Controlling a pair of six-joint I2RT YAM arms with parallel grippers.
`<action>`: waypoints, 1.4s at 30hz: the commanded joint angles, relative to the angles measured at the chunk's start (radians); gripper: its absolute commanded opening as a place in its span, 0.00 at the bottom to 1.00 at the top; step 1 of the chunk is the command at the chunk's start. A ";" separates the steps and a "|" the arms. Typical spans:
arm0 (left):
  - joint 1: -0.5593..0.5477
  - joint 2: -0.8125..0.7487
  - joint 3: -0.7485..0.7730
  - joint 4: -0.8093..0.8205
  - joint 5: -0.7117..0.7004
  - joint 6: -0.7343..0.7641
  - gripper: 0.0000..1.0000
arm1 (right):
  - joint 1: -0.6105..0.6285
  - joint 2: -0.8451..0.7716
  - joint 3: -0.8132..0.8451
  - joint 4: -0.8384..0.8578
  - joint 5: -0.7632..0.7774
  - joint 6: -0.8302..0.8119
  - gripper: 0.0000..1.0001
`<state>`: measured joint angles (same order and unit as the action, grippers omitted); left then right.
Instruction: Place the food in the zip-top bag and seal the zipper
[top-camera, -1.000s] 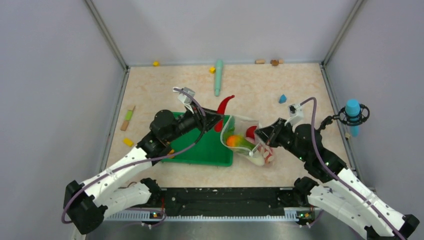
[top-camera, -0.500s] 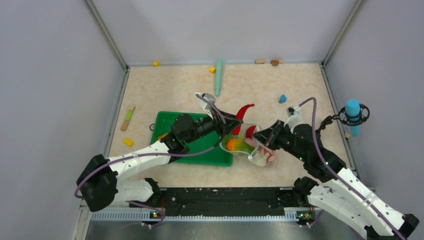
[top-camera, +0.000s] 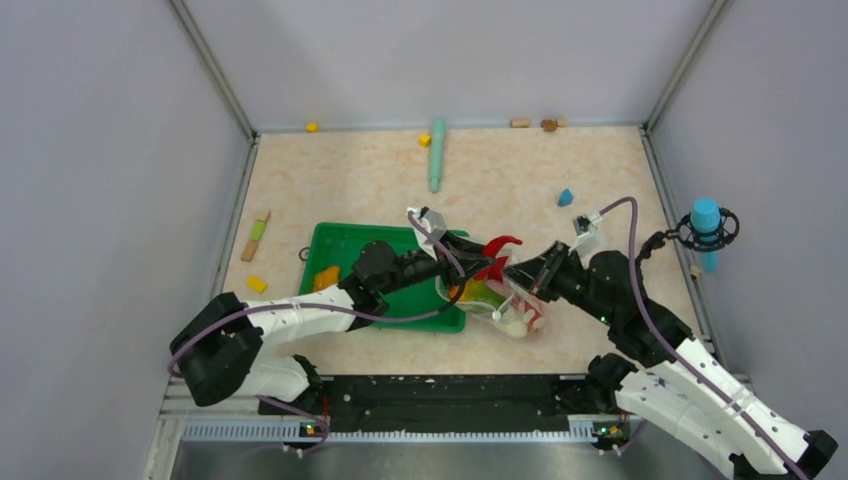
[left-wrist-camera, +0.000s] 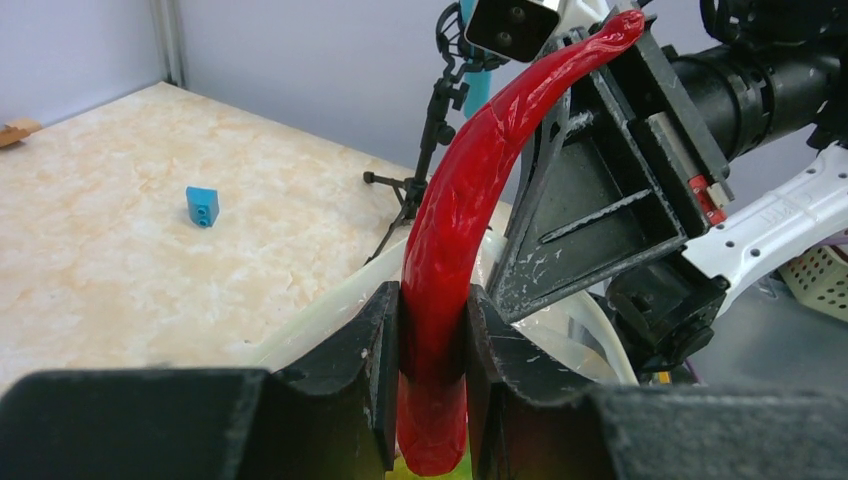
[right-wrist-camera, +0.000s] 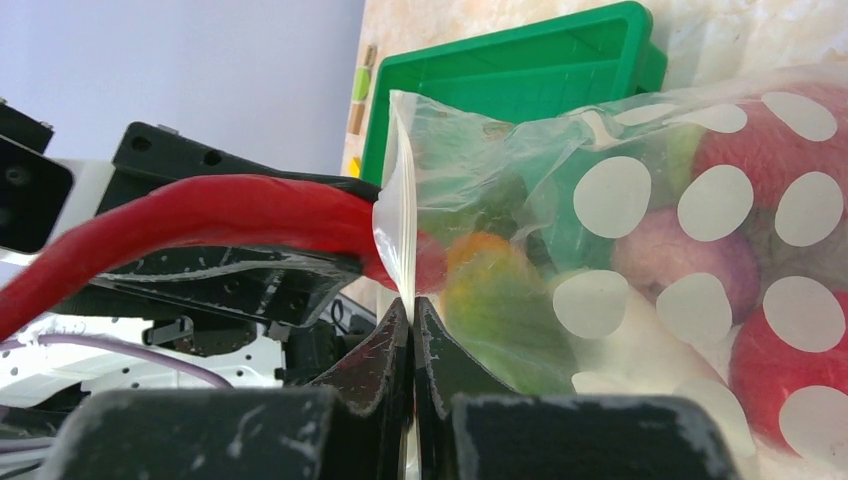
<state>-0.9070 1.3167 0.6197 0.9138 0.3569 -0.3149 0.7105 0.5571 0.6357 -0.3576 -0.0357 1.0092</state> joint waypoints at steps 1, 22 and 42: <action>-0.001 0.038 -0.001 0.146 0.034 0.035 0.01 | -0.005 -0.017 -0.001 0.085 -0.024 0.010 0.00; -0.001 -0.021 -0.014 -0.033 0.014 0.072 0.56 | -0.005 -0.032 0.007 0.088 0.002 -0.030 0.00; 0.005 -0.365 0.101 -0.969 -0.793 -0.247 0.97 | -0.005 -0.090 -0.067 0.148 0.186 -0.288 0.00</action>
<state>-0.9070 0.9661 0.6632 0.2352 -0.0574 -0.4042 0.7105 0.5053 0.5888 -0.2932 0.0601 0.8135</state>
